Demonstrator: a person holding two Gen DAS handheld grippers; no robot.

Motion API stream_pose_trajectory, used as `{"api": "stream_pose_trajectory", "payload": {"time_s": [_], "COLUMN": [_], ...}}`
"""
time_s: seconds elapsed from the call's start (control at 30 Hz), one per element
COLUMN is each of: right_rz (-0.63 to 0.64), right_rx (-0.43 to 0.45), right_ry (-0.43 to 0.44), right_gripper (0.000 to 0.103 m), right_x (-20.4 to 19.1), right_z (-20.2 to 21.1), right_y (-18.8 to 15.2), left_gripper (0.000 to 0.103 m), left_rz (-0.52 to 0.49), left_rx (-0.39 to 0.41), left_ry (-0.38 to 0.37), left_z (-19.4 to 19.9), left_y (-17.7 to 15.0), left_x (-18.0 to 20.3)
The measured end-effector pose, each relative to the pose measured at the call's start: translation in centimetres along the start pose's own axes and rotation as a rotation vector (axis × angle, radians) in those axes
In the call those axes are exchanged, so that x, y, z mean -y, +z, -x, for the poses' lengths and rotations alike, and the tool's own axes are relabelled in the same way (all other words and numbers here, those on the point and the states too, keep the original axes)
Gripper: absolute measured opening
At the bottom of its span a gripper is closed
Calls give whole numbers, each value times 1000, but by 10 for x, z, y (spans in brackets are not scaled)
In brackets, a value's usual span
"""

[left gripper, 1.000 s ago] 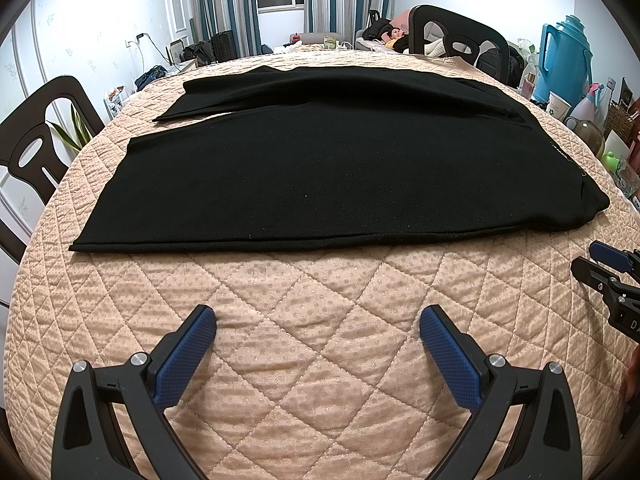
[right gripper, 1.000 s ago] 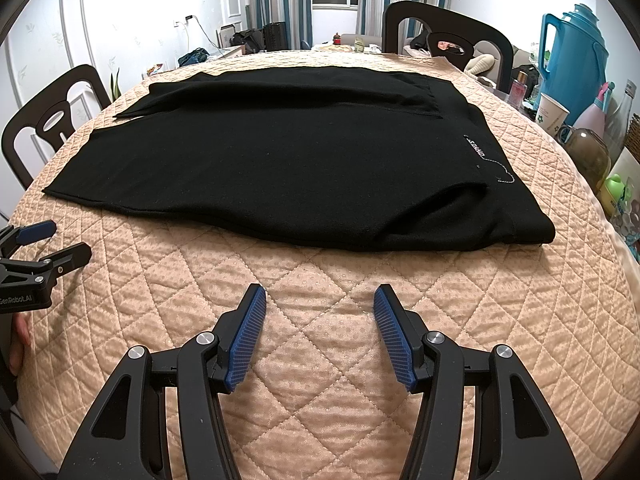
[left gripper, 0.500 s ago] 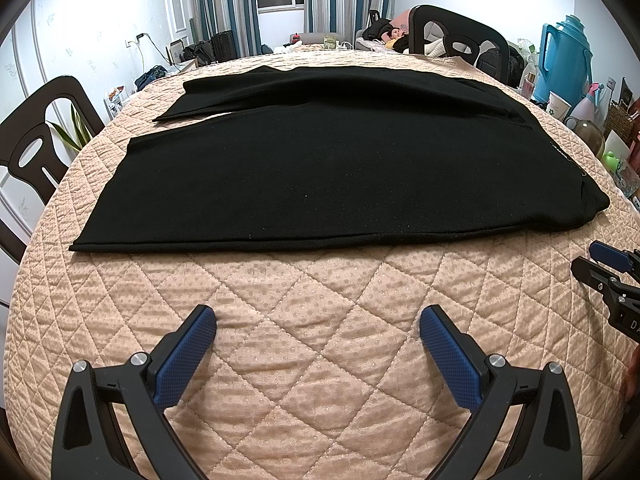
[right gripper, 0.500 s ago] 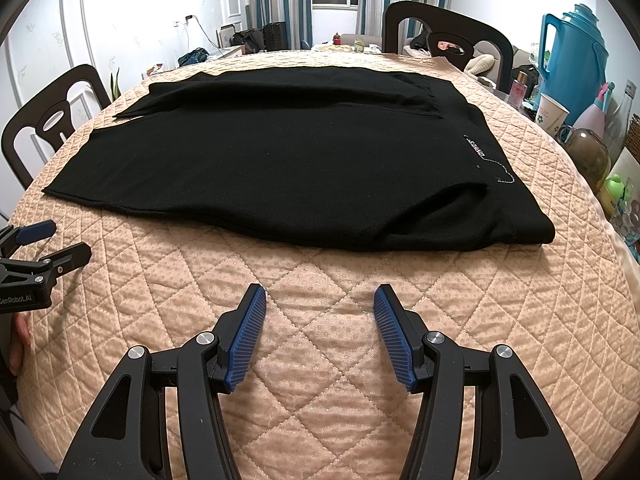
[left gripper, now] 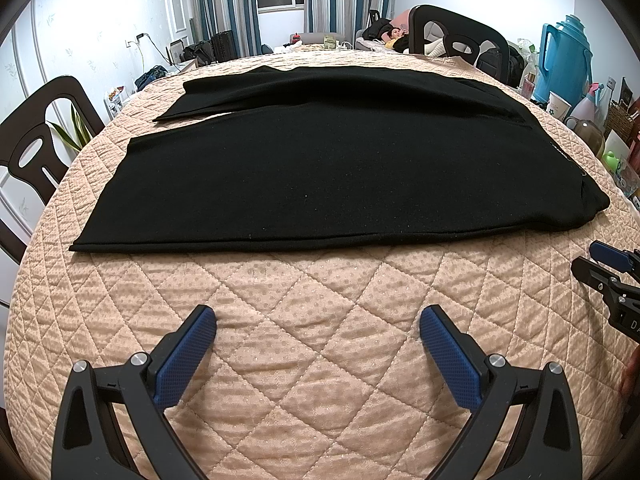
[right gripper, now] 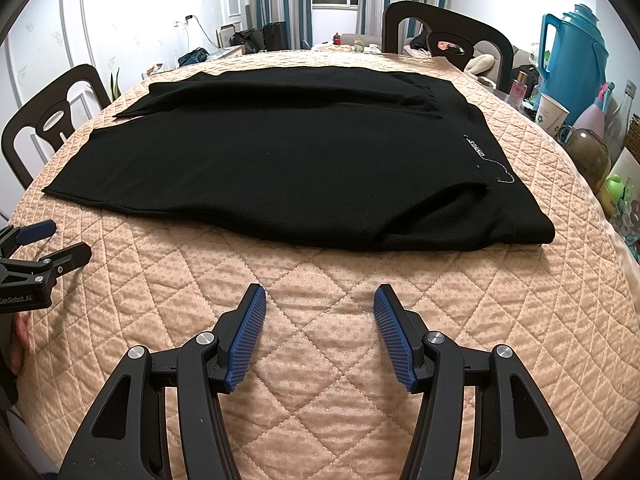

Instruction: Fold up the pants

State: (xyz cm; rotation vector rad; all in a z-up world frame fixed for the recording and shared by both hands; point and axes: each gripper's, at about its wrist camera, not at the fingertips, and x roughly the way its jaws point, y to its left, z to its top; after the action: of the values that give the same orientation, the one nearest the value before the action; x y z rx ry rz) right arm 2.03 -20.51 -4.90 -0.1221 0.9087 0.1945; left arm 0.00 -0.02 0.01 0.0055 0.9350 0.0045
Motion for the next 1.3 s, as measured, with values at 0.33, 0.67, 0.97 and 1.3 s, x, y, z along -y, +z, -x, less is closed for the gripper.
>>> {"api": "stream_pose_trajectory", "payload": {"time_s": [0.33, 0.67, 0.97, 1.3], "right_rz": [2, -14, -190, -536], "right_rx": [0, -1, 16, 84], "right_ry": [-2, 36, 81, 202], "right_gripper": [57, 57, 57, 57], "right_x": [0, 3, 53, 127], "right_z": [1, 1, 1, -8], "right_y": [0, -1, 2, 9], "left_gripper": [103, 103, 103, 101], "left_rz": [0, -4, 223, 462], "left_rx": [0, -1, 41, 92], "left_ry": [0, -24, -44, -159], "left_z": [0, 1, 0, -12], "left_y": [0, 1, 13, 23], "left_x": [0, -6, -71, -127]}}
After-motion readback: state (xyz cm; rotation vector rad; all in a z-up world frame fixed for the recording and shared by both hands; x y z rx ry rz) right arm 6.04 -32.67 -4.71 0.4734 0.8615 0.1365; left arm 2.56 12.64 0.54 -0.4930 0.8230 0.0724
